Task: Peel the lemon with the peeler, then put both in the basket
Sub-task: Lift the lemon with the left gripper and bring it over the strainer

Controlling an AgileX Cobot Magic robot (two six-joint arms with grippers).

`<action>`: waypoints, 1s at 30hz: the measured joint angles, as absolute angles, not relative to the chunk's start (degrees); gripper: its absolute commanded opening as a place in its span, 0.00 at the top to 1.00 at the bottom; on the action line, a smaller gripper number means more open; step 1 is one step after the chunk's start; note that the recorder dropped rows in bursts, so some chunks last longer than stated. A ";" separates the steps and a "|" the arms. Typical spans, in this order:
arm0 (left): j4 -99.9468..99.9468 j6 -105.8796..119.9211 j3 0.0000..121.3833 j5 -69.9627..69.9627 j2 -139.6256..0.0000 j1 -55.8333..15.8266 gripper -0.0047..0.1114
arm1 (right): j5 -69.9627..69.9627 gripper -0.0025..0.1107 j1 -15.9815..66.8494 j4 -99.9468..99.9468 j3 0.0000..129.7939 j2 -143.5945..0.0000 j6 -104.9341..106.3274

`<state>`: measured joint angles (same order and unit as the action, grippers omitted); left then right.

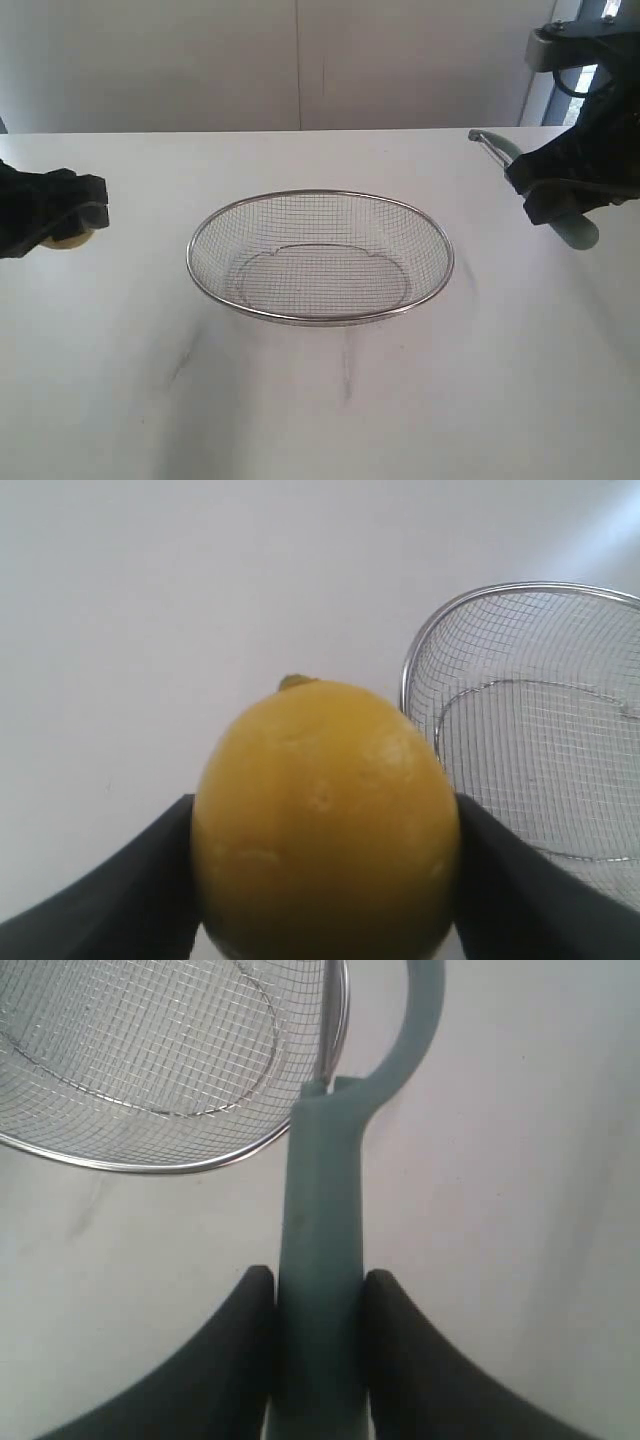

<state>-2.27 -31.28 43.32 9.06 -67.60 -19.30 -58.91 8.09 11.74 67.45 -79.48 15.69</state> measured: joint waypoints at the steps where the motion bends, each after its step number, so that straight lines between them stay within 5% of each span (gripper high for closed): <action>1: -2.27 -30.51 43.32 10.00 -66.46 -19.69 0.96 | -58.91 0.95 8.09 11.74 67.45 -79.48 15.69; 15: -2.27 -1.87 38.21 18.25 -58.79 -40.81 0.96 | -58.91 0.95 8.09 11.74 67.45 -79.48 15.69; 30: -2.28 4.66 37.00 0.66 -59.45 -42.04 0.96 | -58.91 0.95 8.09 11.74 67.45 -79.48 15.69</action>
<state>-2.28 4.66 37.00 0.66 -59.45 -42.04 -58.91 8.09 11.74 67.45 -79.48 15.69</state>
